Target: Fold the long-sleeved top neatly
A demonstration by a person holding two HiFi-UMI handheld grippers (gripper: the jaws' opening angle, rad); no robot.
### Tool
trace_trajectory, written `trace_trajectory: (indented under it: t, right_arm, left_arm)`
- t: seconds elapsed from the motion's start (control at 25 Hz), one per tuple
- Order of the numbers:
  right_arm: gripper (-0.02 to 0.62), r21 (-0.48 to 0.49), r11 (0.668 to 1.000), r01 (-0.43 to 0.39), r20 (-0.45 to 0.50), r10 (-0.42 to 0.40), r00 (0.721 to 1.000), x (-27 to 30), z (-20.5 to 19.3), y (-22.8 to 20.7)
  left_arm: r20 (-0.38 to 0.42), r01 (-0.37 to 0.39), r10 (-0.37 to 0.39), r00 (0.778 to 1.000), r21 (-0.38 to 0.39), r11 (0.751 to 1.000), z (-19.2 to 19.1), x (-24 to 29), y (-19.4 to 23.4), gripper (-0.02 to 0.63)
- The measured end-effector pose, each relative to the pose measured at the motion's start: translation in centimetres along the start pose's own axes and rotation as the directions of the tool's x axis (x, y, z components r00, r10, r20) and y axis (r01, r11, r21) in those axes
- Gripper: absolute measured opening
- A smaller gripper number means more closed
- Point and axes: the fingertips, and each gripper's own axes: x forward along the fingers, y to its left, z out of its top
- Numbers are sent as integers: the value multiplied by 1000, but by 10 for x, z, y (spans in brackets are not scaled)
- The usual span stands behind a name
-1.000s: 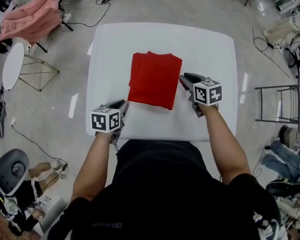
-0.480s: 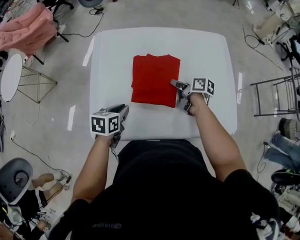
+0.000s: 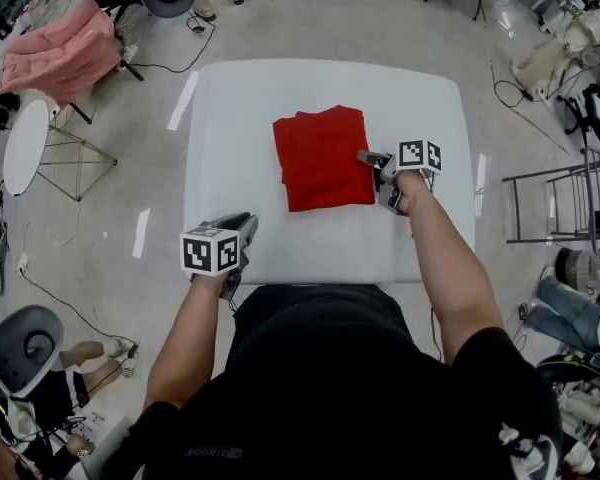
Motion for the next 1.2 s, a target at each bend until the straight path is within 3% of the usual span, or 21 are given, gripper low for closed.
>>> trace_trajectory:
  t: [0.36,0.68,0.96,1.08,1.2]
  right_arm:
    - [137,40,999,25,56,-27,998,-10,-24,4]
    - [207,-77,983,165,227,-144,963,-52,-18,15]
    - [178,-288,925,247,369,-131,920,-98,-58,85]
    - [113,-359,878,317,423,-150,893,-109,-86,112]
    - [67,-402,842,360,431,-172,886,-123,-110,121]
  left_arm:
    - [-9,41,-41,999,37,998,2,-2,-17,58]
    - [45,62,-69,997,157,986,16,-30,-30,58]
    - [123,105,-136,983,227,968,30,-54,-52,58]
    - [154,112,-155,976,256,960,32,-67,-55,58]
    - [196,126,-182,964,266,956,35,-80,-72,50]
